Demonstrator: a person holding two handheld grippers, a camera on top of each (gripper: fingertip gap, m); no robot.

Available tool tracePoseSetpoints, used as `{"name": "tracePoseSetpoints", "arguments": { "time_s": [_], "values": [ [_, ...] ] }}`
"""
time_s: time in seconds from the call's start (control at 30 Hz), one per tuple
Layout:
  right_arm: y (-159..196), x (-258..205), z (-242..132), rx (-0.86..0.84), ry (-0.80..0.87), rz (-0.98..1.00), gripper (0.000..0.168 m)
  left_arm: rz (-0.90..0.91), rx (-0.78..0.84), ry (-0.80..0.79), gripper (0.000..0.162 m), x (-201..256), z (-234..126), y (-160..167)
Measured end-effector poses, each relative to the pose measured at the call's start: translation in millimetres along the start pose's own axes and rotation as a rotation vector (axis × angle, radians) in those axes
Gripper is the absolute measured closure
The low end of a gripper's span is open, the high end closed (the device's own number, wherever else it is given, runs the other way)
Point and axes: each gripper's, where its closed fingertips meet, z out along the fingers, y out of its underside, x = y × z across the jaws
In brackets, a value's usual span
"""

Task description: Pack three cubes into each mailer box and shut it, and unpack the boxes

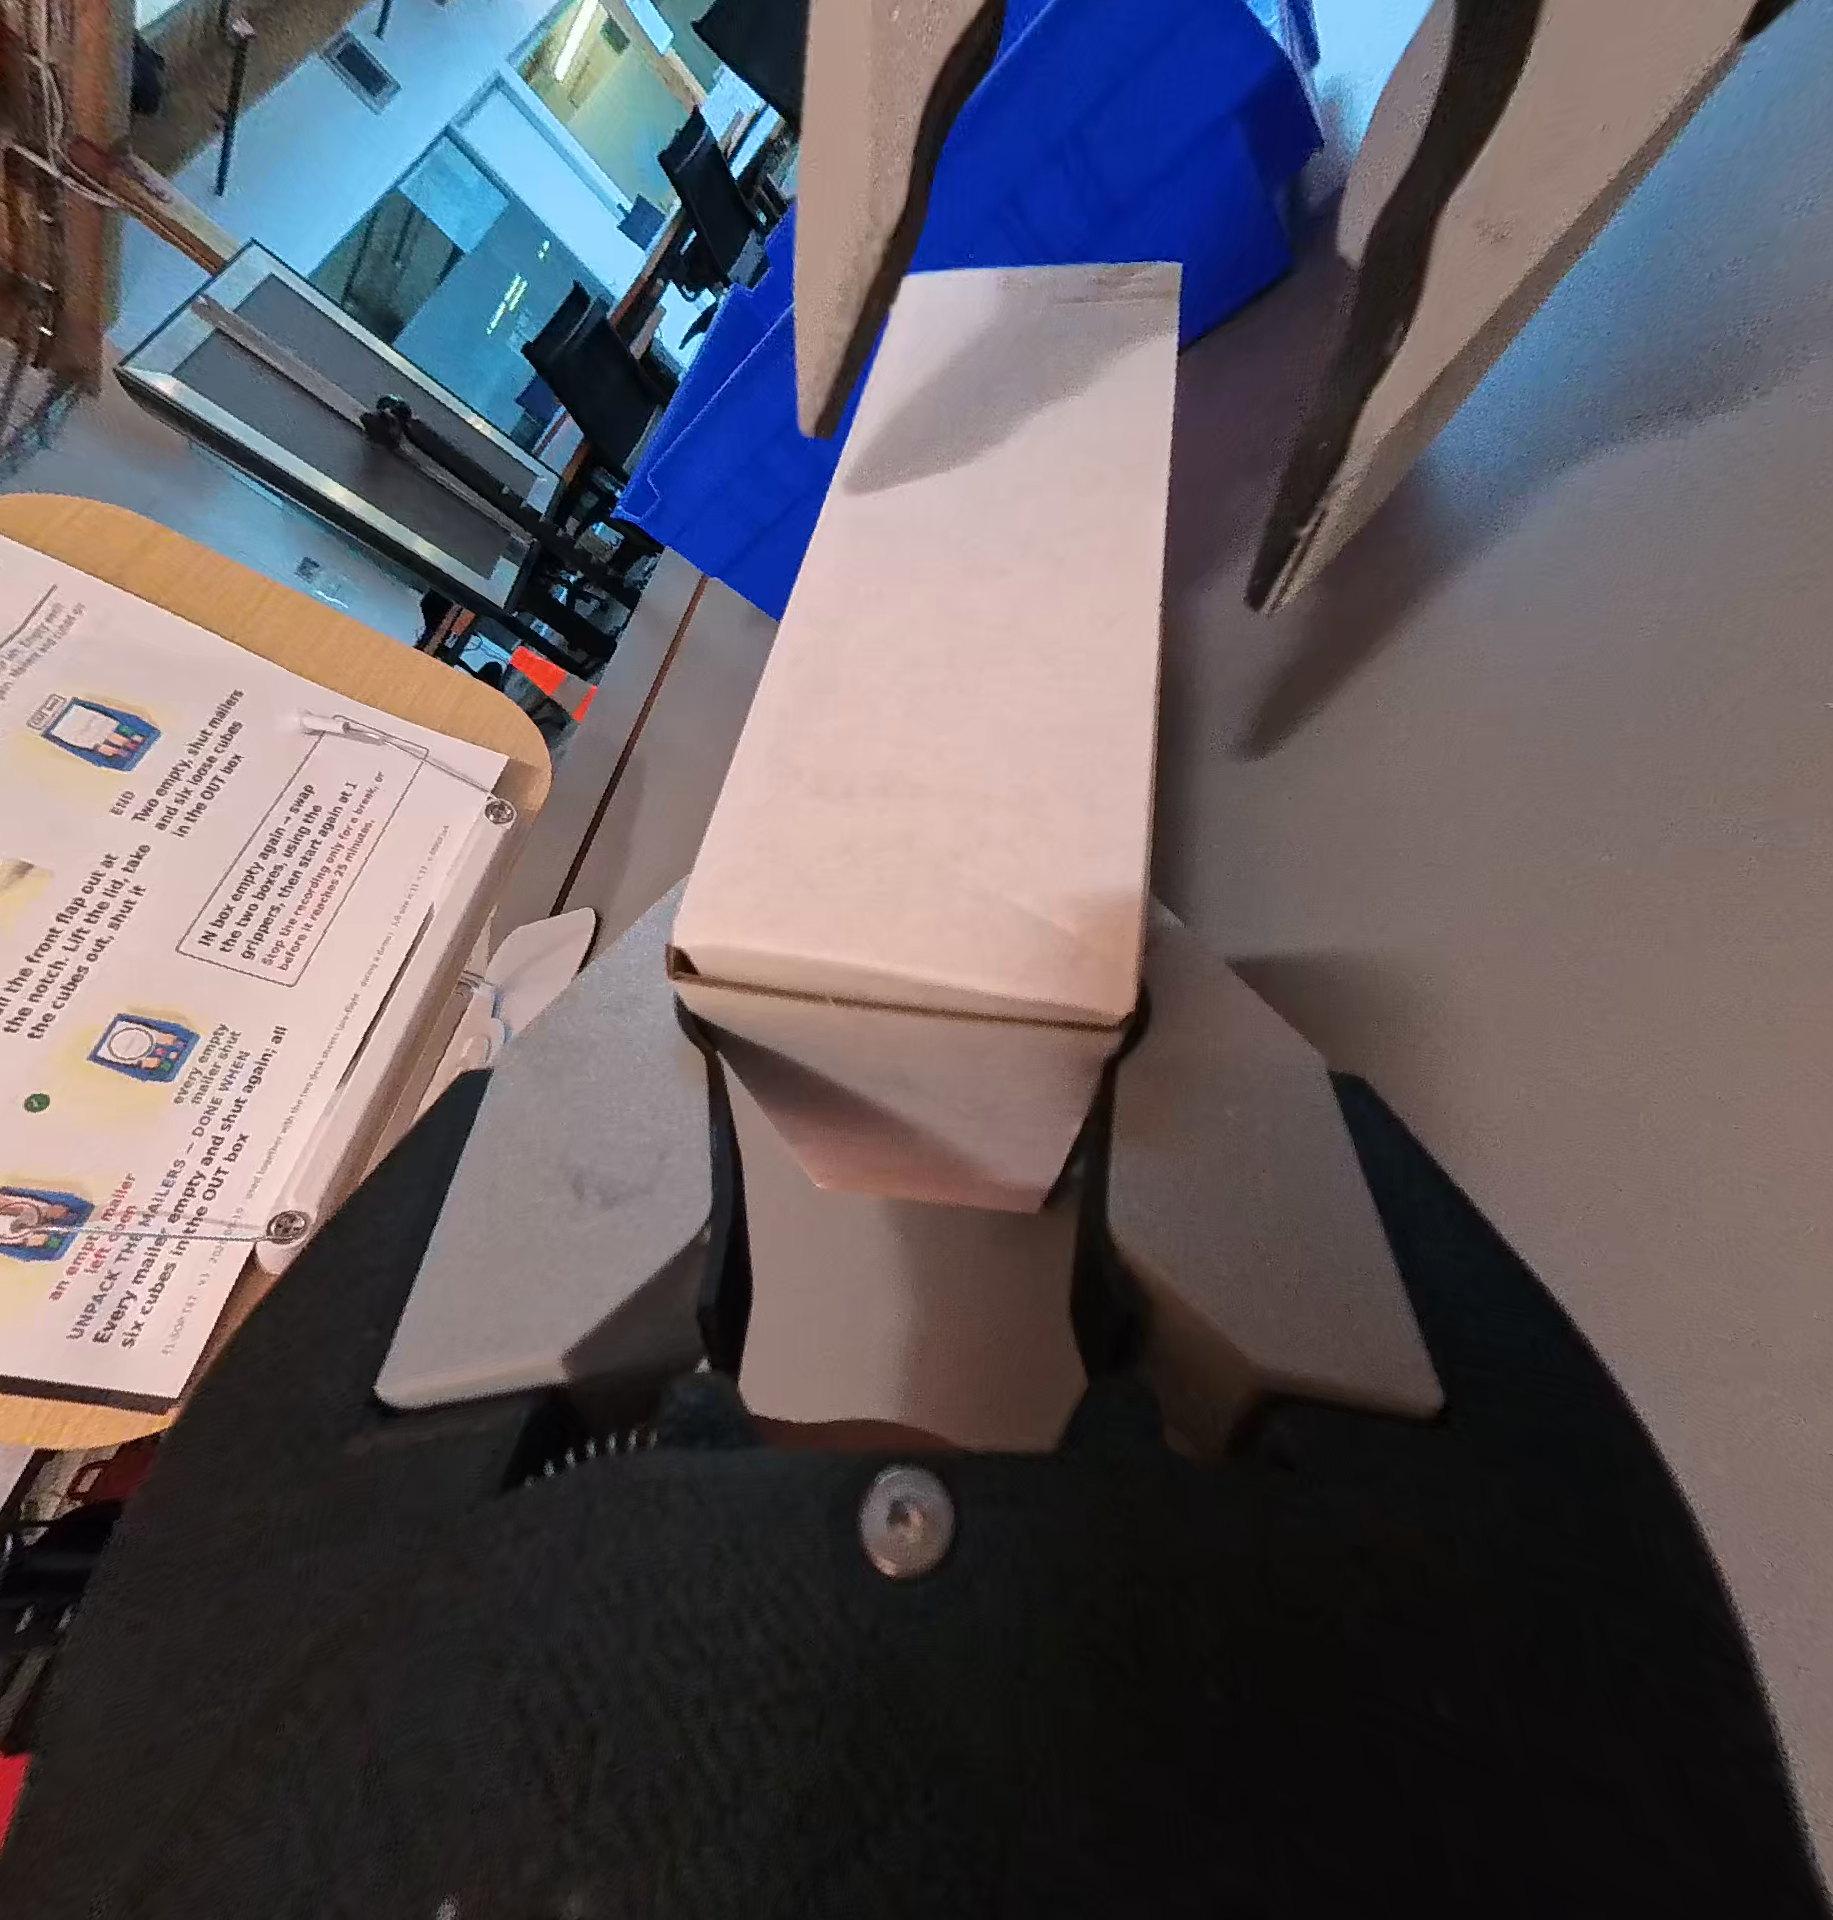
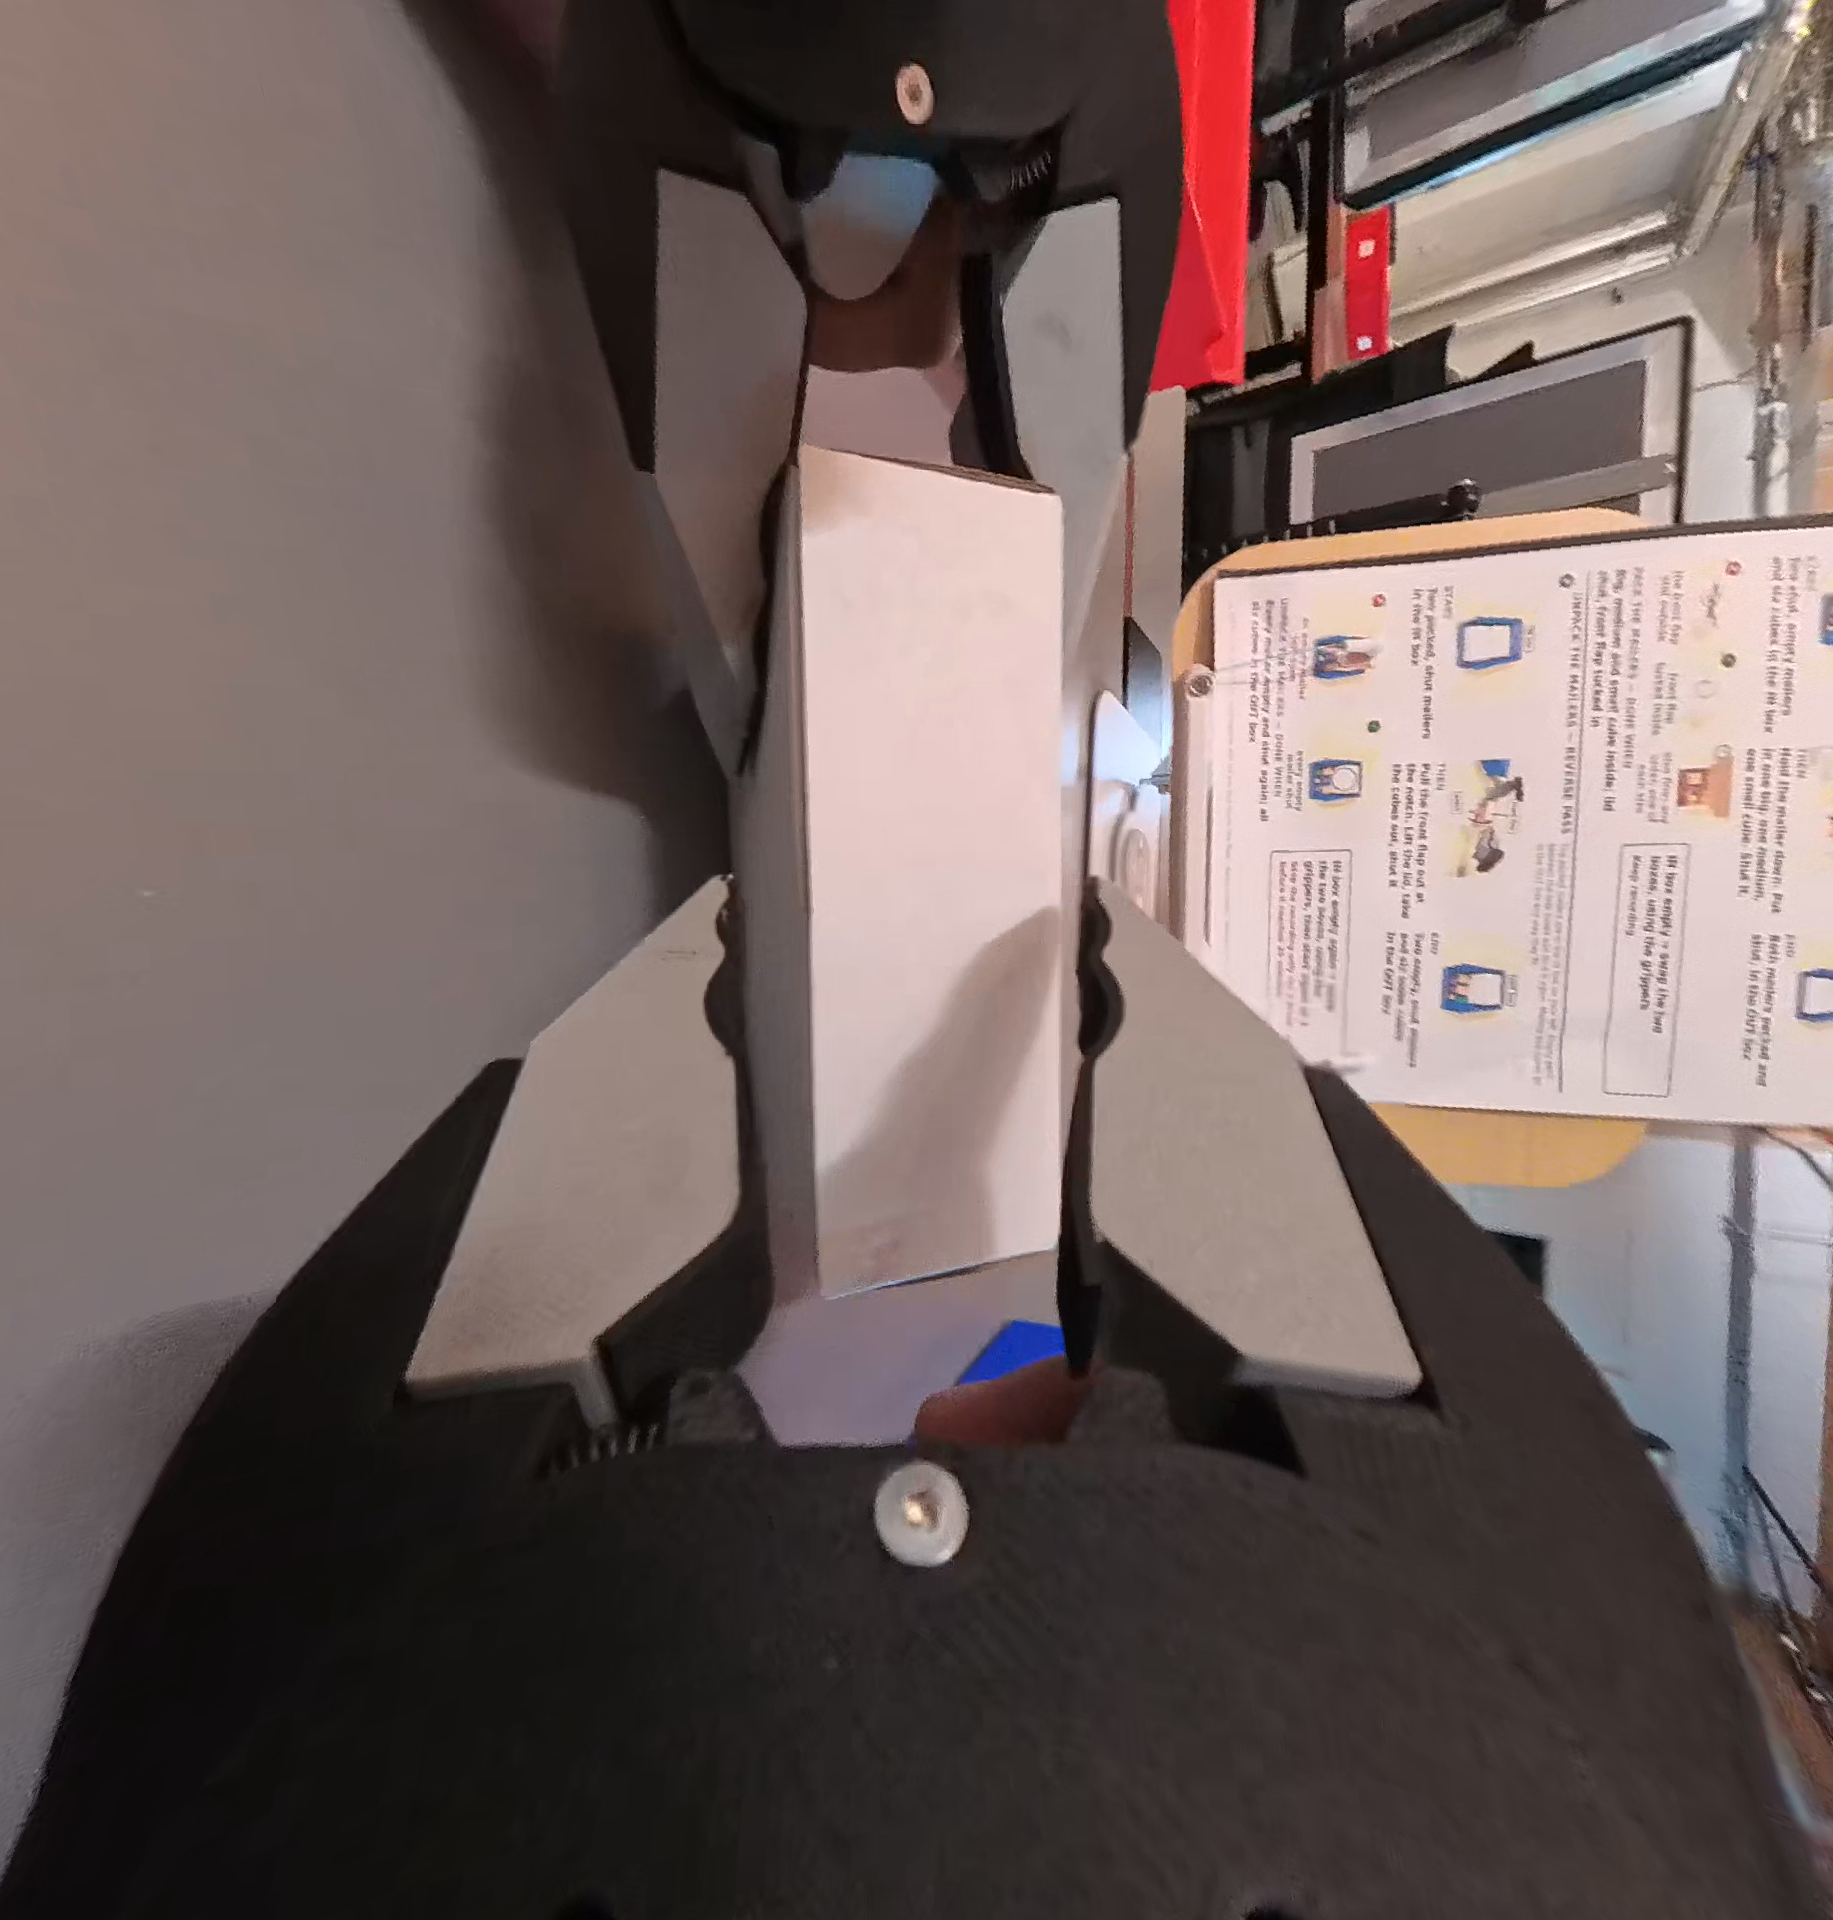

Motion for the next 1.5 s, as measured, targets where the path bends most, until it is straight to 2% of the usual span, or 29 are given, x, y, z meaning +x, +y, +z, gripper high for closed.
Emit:
{"name": "tracePoseSetpoints", "arguments": {
  "time_s": [0.07, 0.2, 0.63, 0.93, 0.97, 1.07, 1.13, 1.2, 1.4, 1.5],
  "values": [
    [3.9, 4.9, 2.6, -0.022, 0.023, -0.004, 0.11, 0.009, 0.002, -0.001, 0.087, 0.7, -0.2, -0.3],
    [8.1, -1.7, 4.5, -0.052, -0.064, 0.024, 0.115, 0.053, -0.004, -0.01, 0.087, 3.0, -0.7, -0.2],
    [8.7, -9.4, 1.2, -0.111, -0.165, 0.021, 0.116, 0.158, -0.027, -0.045, 0.087, 5.0, -0.4, 2.6],
    [6.1, -11.6, -4.1, -0.088, -0.333, 0.143, 0.118, 0.209, -0.048, -0.065, 0.088, 4.6, 1.0, 5.4],
    [5.9, -7.9, -4.1, -0.083, -0.334, 0.165, 0.139, 0.214, -0.049, -0.066, 0.088, 4.7, 1.0, 5.6],
    [1.7, -3.4, -8.0, -0.012, -0.425, 0.288, 0.153, 0.371, -0.112, -0.108, 0.088, 6.8, 4.5, 16.1],
    [5.4, 3.3, -5.9, 0.012, -0.385, 0.333, 0.162, 0.324, -0.116, -0.104, 0.089, 5.8, 4.7, 14.7],
    [12.1, 2.9, -3.9, -0.011, -0.341, 0.337, 0.123, 0.284, -0.114, -0.09, 0.09, 4.3, 3.3, 14.2],
    [8.7, -6.3, -5.5, -0.009, -0.213, 0.208, 0.114, 0.24, -0.115, -0.089, 0.09, 2.3, 3.0, 14.5],
    [7.4, -10.1, -4.0, -0.041, -0.165, 0.131, 0.104, 0.207, -0.116, -0.085, 0.09, 1.5, 2.4, 14.3]
  ]
}}
